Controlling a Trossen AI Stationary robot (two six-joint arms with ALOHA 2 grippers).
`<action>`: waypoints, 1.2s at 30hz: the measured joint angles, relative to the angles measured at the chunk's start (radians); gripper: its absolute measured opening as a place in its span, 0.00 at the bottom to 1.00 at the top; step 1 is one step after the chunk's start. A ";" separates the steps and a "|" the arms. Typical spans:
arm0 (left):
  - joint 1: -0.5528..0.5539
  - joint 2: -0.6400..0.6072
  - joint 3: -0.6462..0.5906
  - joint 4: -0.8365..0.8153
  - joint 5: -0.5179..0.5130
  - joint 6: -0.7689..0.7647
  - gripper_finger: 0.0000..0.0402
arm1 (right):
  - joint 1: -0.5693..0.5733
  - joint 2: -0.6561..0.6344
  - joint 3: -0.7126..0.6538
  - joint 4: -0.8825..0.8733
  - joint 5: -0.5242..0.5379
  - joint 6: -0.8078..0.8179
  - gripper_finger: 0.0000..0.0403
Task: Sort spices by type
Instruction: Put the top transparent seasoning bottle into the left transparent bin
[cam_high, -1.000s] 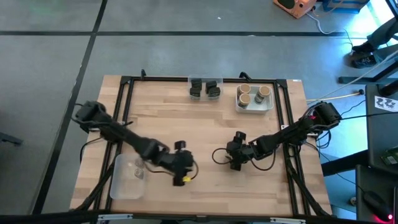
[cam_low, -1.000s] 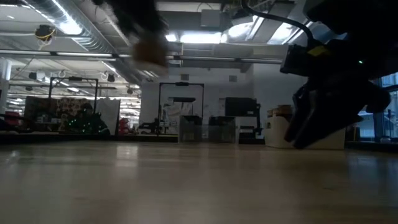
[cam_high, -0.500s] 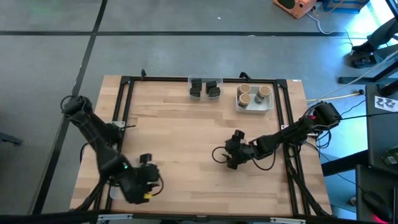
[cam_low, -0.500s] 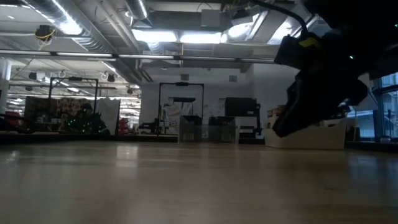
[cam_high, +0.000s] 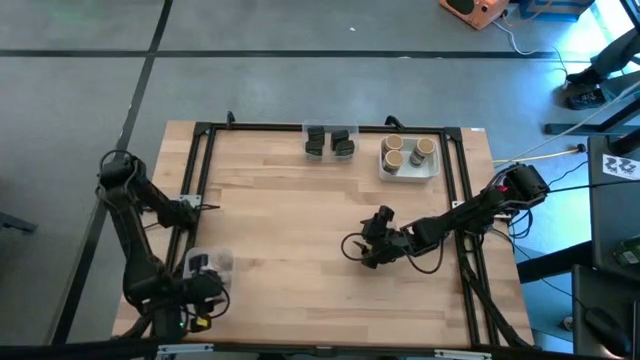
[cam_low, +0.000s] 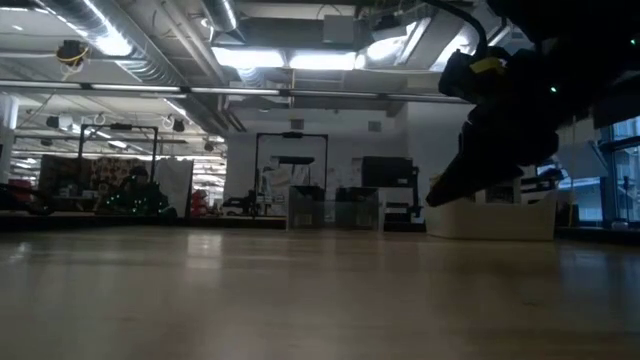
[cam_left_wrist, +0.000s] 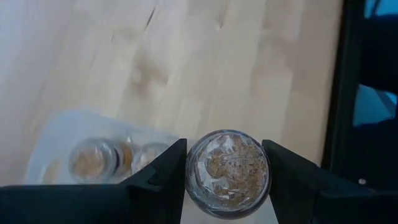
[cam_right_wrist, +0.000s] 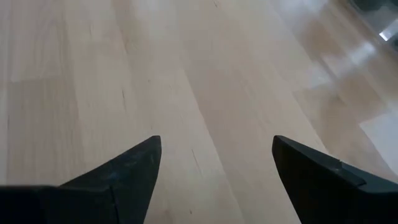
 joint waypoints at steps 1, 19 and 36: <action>-0.009 0.000 -0.015 0.007 -0.002 -0.024 0.41 | 0.000 0.000 0.000 0.000 0.000 0.002 0.76; -0.046 0.003 -0.312 0.413 -0.007 -0.012 0.41 | 0.000 0.000 0.000 -0.001 0.011 0.040 0.76; -0.042 0.004 -0.359 0.467 0.085 -0.018 0.56 | 0.000 0.000 0.000 -0.006 0.008 0.017 0.76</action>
